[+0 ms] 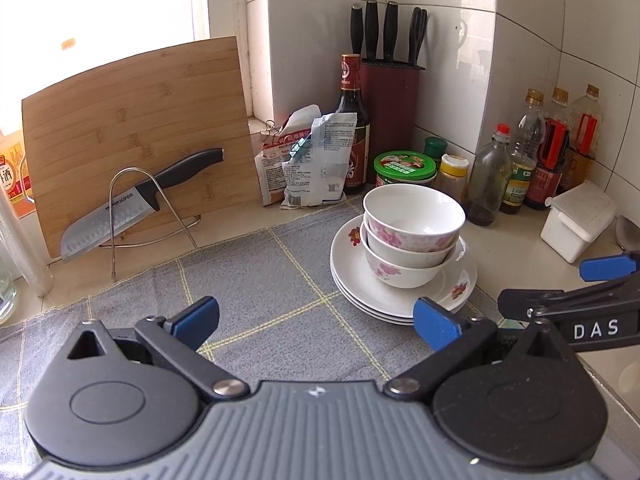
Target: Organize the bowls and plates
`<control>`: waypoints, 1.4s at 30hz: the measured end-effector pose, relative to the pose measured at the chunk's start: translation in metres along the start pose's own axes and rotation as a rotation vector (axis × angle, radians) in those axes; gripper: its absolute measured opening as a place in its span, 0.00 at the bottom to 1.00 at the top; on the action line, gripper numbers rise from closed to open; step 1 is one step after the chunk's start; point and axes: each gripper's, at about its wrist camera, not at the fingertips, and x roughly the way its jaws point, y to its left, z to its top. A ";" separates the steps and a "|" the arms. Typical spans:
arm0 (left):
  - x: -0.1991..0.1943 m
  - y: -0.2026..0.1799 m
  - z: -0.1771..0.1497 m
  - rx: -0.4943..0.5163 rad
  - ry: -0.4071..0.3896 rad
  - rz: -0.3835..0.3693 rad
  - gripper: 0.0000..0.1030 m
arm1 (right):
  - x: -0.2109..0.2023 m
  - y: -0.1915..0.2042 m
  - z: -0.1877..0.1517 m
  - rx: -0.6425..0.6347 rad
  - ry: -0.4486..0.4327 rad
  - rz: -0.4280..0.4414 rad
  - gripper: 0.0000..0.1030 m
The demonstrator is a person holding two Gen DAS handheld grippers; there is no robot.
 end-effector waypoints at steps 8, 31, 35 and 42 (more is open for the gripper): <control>0.001 0.000 0.000 0.007 0.004 -0.002 0.99 | 0.001 0.001 0.000 0.005 0.008 -0.003 1.00; 0.004 0.001 0.002 0.010 0.015 0.004 0.99 | 0.004 0.004 0.004 0.007 0.013 -0.026 1.00; 0.004 0.001 0.002 0.013 0.018 0.004 0.99 | 0.004 0.003 0.004 0.005 0.012 -0.027 1.00; 0.003 0.001 0.003 0.010 0.018 0.000 0.99 | 0.004 0.002 0.003 0.006 0.014 -0.031 1.00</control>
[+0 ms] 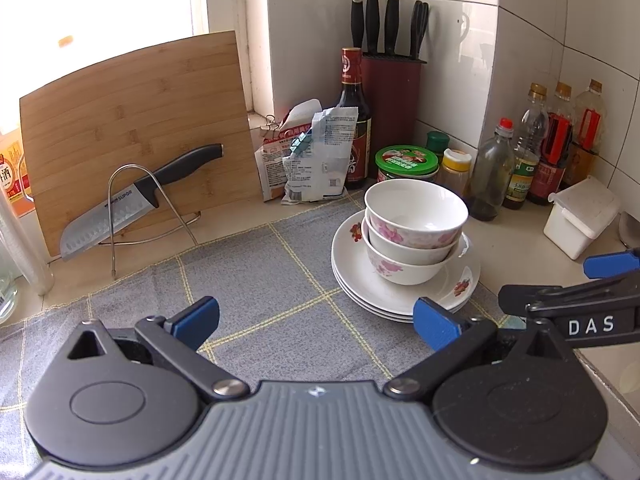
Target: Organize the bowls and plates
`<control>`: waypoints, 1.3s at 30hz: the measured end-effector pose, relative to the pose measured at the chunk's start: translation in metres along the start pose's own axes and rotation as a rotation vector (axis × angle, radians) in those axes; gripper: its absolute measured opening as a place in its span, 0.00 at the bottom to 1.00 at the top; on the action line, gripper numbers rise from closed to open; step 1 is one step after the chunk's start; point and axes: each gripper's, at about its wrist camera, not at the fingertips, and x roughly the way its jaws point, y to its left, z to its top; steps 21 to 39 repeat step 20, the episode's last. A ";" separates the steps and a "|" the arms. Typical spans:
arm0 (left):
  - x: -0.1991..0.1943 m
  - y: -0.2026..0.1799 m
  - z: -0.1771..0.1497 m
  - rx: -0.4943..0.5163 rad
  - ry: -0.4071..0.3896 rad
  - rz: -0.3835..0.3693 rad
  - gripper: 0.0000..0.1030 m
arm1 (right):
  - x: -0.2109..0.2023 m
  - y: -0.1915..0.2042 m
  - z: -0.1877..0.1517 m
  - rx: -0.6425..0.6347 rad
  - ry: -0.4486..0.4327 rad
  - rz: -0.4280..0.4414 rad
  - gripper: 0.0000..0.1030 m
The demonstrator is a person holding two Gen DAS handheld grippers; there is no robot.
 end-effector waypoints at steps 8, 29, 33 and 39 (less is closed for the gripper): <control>0.000 0.001 0.001 0.002 -0.001 -0.006 0.99 | -0.001 -0.001 0.000 0.002 -0.003 0.000 1.00; 0.000 0.000 0.001 0.010 0.001 -0.007 0.99 | -0.002 -0.001 0.001 -0.001 0.000 -0.008 1.00; 0.000 0.000 0.001 0.010 0.001 -0.007 0.99 | -0.002 -0.001 0.001 -0.001 0.000 -0.008 1.00; 0.000 0.000 0.001 0.010 0.001 -0.007 0.99 | -0.002 -0.001 0.001 -0.001 0.000 -0.008 1.00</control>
